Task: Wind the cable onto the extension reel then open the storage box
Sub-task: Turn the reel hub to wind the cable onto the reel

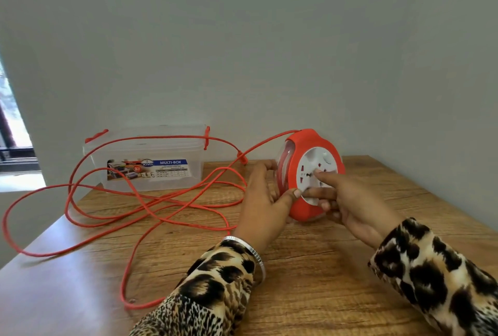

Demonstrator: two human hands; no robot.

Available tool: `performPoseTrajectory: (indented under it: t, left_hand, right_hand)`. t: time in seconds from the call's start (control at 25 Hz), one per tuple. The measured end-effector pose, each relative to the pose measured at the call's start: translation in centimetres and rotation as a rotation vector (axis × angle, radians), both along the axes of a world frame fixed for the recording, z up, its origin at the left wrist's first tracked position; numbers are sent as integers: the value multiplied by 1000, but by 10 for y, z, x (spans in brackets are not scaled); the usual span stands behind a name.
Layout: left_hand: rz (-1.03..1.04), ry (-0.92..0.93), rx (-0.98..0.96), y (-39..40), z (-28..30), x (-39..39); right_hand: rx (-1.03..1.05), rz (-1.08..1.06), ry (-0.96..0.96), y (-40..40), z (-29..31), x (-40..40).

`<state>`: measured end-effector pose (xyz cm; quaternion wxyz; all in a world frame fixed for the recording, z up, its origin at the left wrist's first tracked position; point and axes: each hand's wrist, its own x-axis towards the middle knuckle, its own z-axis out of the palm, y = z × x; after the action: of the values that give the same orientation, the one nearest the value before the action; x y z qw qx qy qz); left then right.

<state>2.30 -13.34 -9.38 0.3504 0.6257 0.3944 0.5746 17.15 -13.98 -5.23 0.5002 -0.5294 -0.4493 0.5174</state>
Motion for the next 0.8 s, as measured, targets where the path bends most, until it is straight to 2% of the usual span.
performPoseTrajectory:
  t: [0.08, 0.16, 0.24, 0.32, 0.36, 0.44, 0.56, 0.64, 0.72, 0.76, 0.8]
  left_hand:
    - [6, -8, -4, -1, 1, 1]
    - [-2, -44, -17, -2, 1, 2]
    - [-44, -94, -72, -4, 3, 1]
    - [-82, -119, -133, -8, 7, -2]
    - [-89, -127, -158, -8, 8, -3]
    - [-118, -153, -193, -7, 8, -5]
    - [-197, -151, -273, -9, 8, -10]
    - [-138, 10, -270, -9, 10, -15]
    - [157, 378, -62, -7, 18, -24]
    - [335, 492, 62, -7, 20, -30]
    - [475, 529, 151, -8, 24, -36]
  right_hand:
    - [-42, 71, 131, 2, 0, 4]
    - [-27, 114, 94, 3, -1, 8]
    - [48, 61, -176, 5, -3, 12]
    - [208, -132, -525, 9, -6, 20]
    - [289, -218, -612, 10, -6, 24]
    - [376, -245, -607, 12, -5, 34]
    - [355, -76, -415, 17, -6, 42]
    - [351, -9, -275, 20, -10, 47]
    - [340, -5, -197, 23, -10, 51]
    - [321, -23, -188, 25, -10, 54]
    - [296, -34, -193, 26, -10, 55]
